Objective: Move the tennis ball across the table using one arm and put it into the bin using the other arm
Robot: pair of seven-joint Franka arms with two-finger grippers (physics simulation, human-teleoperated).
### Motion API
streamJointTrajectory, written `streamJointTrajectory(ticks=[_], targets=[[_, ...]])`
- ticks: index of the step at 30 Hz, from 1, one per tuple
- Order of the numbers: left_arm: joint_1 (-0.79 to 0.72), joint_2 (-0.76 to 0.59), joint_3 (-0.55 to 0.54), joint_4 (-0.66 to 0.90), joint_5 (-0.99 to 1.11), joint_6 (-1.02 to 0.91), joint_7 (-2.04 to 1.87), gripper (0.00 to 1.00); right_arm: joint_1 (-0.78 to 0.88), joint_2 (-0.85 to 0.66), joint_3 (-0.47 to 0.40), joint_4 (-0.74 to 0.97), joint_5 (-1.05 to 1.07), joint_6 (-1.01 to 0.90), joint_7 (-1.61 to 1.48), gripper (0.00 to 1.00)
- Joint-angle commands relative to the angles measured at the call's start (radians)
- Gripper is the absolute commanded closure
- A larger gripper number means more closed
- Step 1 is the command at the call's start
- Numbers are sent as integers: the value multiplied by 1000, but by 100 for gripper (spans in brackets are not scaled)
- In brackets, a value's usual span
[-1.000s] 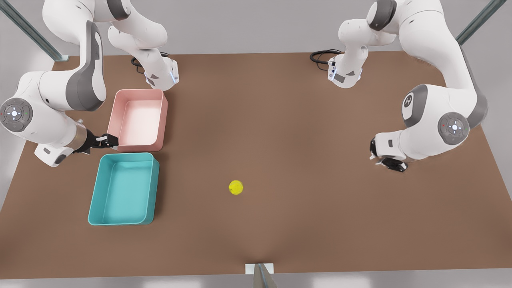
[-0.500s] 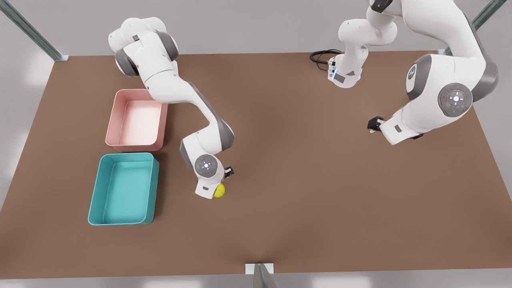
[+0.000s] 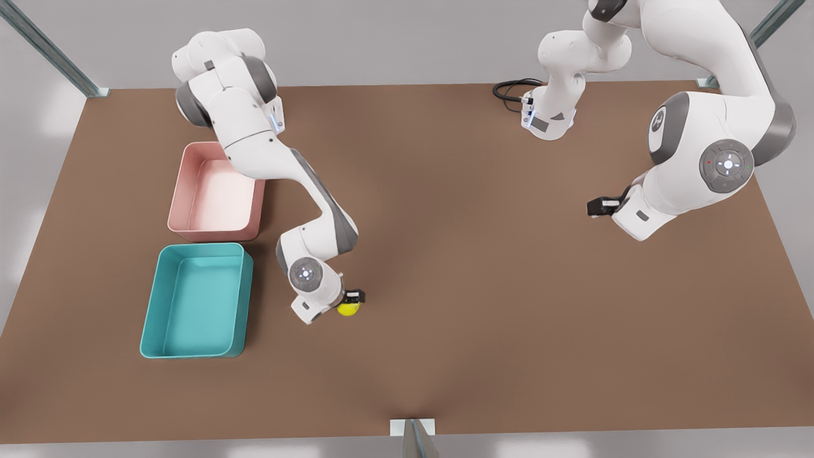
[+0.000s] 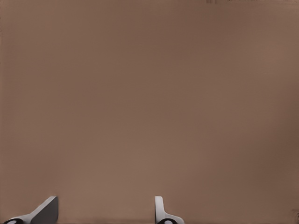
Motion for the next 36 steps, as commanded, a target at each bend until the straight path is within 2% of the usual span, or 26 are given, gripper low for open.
streamJointTrajectory(ticks=[1,31,32,33,34,35,36], targets=[[-1,-1,0,0,1,-2,-196,0,0,2,5,-9,7,45,238,0],[1,5,0,0,0,-17,-198,0,-2,113,13,-3,3,168,220,0],[1,5,0,0,0,-17,-198,0,-2,113,13,-3,4,168,220,1],[1,5,0,0,0,-17,-198,0,-2,111,13,-3,4,168,221,9],[1,7,0,0,0,-16,-198,0,-2,111,13,-2,4,166,220,25],[1,7,0,0,0,-17,-196,0,-2,111,13,-2,3,166,220,32],[1,7,0,0,0,-16,-198,0,-2,111,13,-2,4,168,214,36]])
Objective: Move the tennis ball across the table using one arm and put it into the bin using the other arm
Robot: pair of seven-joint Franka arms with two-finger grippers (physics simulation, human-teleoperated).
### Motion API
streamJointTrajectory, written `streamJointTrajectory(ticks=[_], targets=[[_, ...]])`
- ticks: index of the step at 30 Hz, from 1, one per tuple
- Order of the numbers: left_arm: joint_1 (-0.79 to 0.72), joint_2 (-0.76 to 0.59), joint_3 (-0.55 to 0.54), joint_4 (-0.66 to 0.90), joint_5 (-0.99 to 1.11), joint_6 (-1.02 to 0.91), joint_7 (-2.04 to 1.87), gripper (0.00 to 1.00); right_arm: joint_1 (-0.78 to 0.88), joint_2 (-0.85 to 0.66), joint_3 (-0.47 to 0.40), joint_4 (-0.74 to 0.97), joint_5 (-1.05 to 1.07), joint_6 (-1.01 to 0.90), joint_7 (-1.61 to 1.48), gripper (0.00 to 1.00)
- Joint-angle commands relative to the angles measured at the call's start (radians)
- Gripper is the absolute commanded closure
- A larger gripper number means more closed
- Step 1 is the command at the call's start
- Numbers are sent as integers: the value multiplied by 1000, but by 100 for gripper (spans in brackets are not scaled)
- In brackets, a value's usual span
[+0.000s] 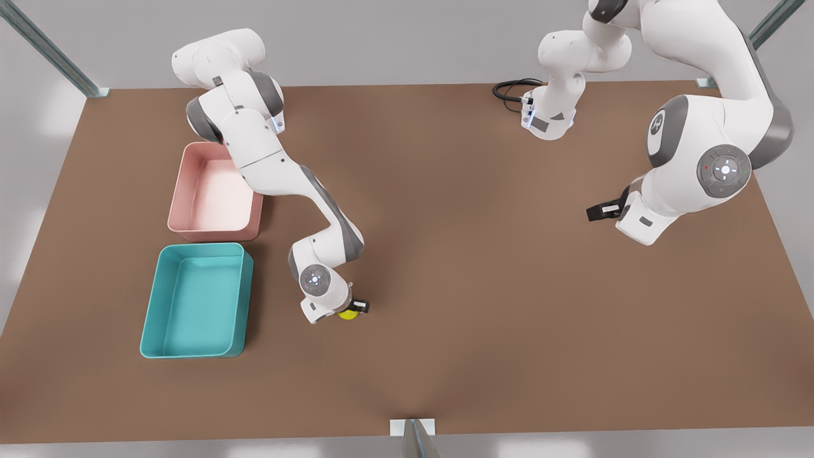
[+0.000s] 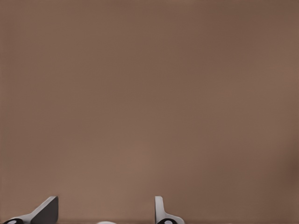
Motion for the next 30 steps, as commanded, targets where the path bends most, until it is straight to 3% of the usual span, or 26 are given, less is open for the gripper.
streamJointTrajectory(ticks=[1,3,6,12,20,21,22,28,30], targets=[[0,-1,0,0,1,-1,-27,0,0,-1,0,1,-3,5,15,37],[0,-1,0,0,2,-1,-27,0,-6,-9,2,4,-2,4,12,38],[0,-1,0,0,2,1,-25,0,-97,-92,94,-1,0,-74,-58,38],[2,-1,0,0,2,-1,-25,0,-284,-293,81,-4,-71,-522,-437,37],[6,5,0,0,2,1,-22,0,-482,-245,-1,-2,-261,-541,-647,37],[8,5,0,0,2,1,-22,0,-483,-230,-1,-2,-258,-531,-647,32],[8,5,0,0,2,1,-22,0,-497,-225,-1,-4,-255,-531,-647,0],[8,5,0,0,2,1,-22,0,-473,-245,14,33,-212,-550,-630,0],[8,5,0,0,2,1,-22,0,-468,-320,12,114,-102,-749,-546,0]])
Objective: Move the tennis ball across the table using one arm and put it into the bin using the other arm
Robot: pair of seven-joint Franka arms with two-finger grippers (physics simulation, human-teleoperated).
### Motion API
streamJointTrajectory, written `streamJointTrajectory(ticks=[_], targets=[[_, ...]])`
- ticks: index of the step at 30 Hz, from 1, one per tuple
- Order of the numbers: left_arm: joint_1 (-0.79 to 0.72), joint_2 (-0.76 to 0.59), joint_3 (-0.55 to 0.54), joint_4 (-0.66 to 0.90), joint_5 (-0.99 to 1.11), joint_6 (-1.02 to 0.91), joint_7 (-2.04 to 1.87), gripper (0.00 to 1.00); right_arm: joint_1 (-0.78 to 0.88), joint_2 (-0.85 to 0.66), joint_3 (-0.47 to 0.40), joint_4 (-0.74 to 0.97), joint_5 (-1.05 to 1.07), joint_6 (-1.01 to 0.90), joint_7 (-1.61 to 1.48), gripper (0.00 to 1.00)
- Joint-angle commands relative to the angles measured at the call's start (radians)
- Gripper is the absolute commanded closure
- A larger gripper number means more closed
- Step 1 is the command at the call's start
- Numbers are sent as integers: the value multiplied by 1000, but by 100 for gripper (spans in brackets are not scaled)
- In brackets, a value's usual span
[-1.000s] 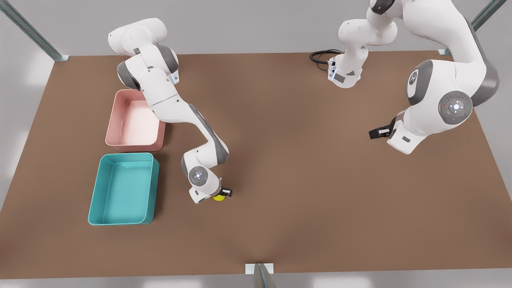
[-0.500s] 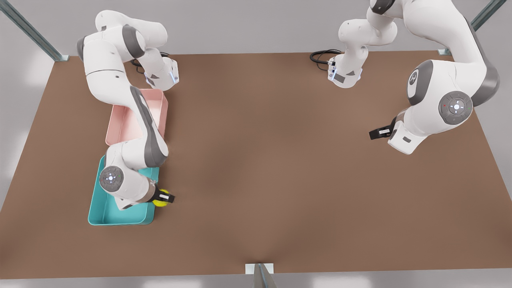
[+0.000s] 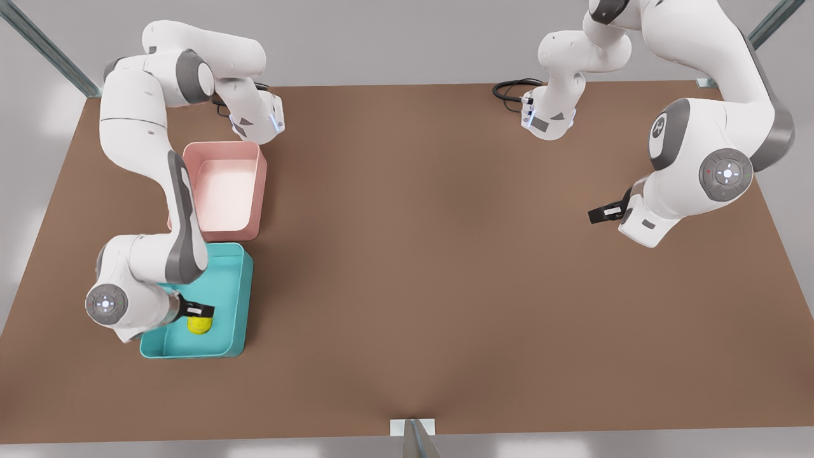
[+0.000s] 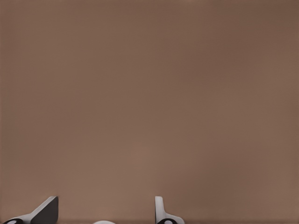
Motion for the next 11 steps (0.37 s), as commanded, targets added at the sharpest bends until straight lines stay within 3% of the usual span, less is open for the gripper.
streamJointTrajectory(ticks=[1,3,8,11], targets=[[0,-1,0,0,-1,-2,-3,0,7,-92,-1,26,62,-247,-15,0],[0,-1,0,0,-1,-2,-3,0,22,-158,-2,30,16,-327,-112,0],[0,-1,0,0,-1,-2,-2,0,-53,-500,-1,-216,71,-306,-178,0],[5,-1,0,0,-1,-2,-2,0,-53,-520,1,-233,77,-301,-176,0]])
